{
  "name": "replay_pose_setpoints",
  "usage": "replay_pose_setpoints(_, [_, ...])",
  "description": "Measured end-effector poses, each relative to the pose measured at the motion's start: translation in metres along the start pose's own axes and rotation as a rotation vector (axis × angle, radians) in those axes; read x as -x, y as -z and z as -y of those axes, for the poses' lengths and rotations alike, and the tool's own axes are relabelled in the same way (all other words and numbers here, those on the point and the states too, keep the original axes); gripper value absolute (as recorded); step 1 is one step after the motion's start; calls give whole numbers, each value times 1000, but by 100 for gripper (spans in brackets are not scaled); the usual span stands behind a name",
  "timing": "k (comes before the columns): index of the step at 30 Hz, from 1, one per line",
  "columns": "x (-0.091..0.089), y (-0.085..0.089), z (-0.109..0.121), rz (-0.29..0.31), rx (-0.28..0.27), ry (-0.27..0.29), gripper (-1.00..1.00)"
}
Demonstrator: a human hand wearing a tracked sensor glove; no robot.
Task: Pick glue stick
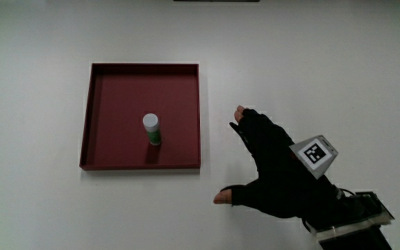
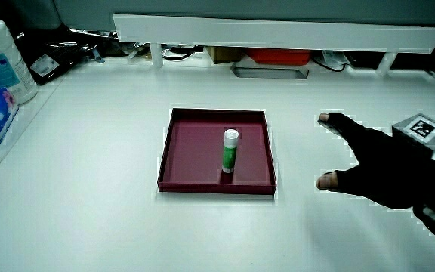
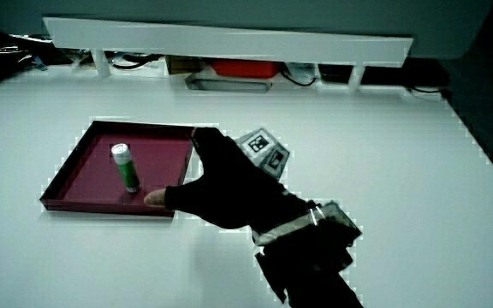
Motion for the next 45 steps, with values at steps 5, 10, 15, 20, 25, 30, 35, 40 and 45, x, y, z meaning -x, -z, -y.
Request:
replay_pose_setpoints(5, [7, 6, -21, -92, 41, 104, 0])
replay_pose_setpoints(10, [10, 16, -48, -100, 72, 94, 0])
replay_pose_setpoints(15, [5, 24, -75, -95, 64, -47, 0])
replay_pose_setpoints(20, [1, 33, -96, -111, 62, -94, 0])
replay_pose_setpoints(25, [-1, 41, -111, -145, 57, -117, 0])
replay_pose_setpoints(30, [-7, 49, -124, -177, 69, -102, 0])
replay_pose_setpoints(35, [-9, 55, -137, -215, 83, -119, 0])
replay_pose_setpoints(40, [-9, 62, -146, -223, 89, -120, 0])
replay_pose_setpoints(45, [-12, 67, -150, -230, 101, -106, 0])
